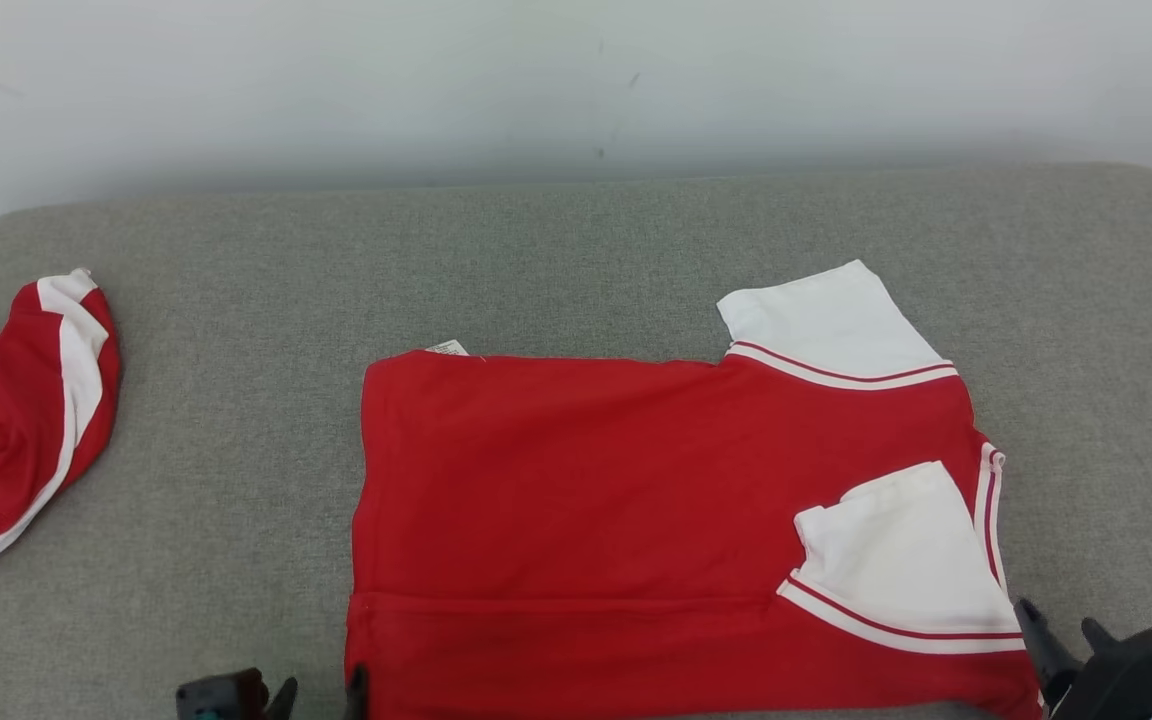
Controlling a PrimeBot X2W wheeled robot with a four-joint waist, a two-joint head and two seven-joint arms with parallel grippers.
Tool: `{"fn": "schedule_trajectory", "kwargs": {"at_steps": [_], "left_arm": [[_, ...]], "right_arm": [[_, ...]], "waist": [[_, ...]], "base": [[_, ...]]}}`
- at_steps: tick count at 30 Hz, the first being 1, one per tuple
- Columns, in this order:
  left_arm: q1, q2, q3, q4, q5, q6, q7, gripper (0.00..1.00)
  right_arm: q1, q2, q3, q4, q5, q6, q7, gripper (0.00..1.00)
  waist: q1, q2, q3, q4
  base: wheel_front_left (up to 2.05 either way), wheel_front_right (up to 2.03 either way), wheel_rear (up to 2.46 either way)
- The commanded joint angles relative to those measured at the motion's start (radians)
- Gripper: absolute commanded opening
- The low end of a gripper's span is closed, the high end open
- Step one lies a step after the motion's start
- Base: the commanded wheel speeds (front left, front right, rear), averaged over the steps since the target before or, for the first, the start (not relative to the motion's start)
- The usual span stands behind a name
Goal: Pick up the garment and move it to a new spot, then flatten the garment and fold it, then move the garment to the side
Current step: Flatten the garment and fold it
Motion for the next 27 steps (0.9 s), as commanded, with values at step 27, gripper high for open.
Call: {"fn": "schedule_trajectory", "kwargs": {"at_steps": [27], "left_arm": [[-0.749, 0.231, 0.100, -0.066, -0.162, -0.066, 0.681, 1.00]], "right_arm": [[-0.909, -0.187, 0.379, 0.184, -0.013, 0.001, 0.278, 1.00]], "waist": [[0.0000, 0.0000, 0.389, -0.094]], "base": [[0.00, 0.00, 0.00]]}}
